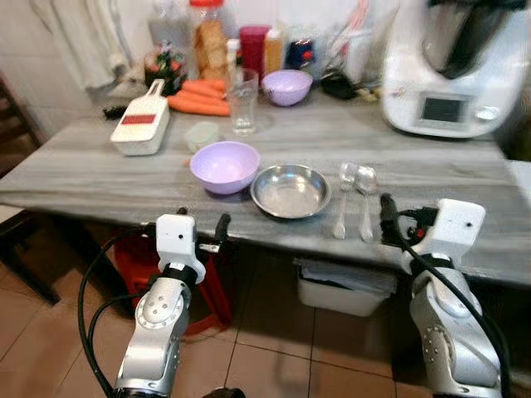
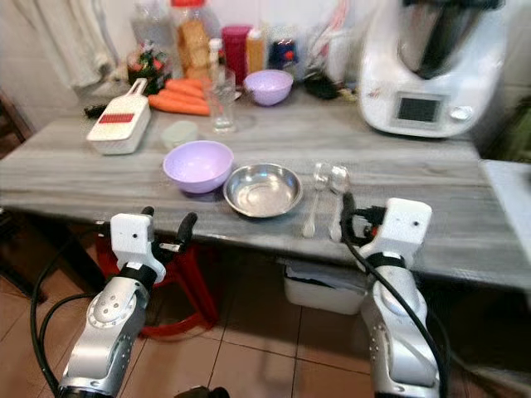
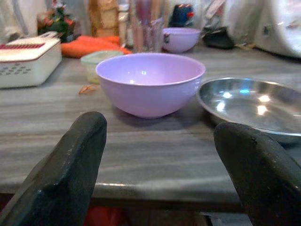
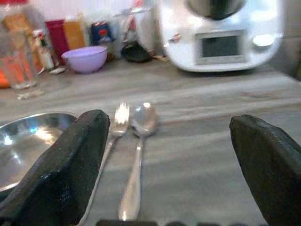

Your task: Setting the table

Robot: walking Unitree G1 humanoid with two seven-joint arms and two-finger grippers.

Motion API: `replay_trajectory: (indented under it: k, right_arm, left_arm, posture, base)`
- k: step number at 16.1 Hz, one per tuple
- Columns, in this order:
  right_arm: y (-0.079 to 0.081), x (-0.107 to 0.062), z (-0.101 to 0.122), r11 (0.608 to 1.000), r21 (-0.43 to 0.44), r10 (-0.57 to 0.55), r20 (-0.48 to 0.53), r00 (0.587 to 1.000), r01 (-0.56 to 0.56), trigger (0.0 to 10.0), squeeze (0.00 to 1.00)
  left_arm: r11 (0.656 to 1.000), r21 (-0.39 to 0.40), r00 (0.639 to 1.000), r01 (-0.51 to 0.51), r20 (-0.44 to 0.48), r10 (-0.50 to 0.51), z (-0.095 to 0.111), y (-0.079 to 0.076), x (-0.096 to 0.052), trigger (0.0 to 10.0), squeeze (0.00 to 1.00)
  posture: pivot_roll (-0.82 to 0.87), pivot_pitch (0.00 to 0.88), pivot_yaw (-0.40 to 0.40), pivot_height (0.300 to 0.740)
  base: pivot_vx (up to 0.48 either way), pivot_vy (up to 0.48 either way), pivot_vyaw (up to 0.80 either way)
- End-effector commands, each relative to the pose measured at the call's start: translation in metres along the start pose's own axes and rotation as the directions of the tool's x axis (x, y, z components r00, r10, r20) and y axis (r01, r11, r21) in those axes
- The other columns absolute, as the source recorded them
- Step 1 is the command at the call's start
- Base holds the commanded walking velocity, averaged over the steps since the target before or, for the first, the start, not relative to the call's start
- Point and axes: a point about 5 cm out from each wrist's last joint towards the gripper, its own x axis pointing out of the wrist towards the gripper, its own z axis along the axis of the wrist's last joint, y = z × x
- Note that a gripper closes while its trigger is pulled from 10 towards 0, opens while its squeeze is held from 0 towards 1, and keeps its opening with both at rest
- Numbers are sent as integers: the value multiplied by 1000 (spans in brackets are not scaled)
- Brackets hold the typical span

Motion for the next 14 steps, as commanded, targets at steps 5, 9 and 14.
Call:
replay_trajectory:
  k: [5,9,14]
  right_arm:
    - [0,1,-2,1000,3,-5,-11,1000,5,10000,0]
    - [3,3,-6,1000,11,-2,-26,1000,3,10000,0]
    - [1,1,-11,1000,5,-9,-38,999,9,10000,0]
  left_arm:
    - [1000,13,1000,8,1,-8,-1,-1,2,10000,0]
    - [1000,19,1000,12,3,-12,-1,0,5,10000,0]
    - [999,20,1000,27,11,-27,-1,-3,7,10000,0]
  posture:
    - [-96,10,57,740]
    - [-85,0,43,740]
    - [-90,0,53,740]
  base:
    - [-261,0,0]
    - [-262,0,0]
    - [-259,0,0]
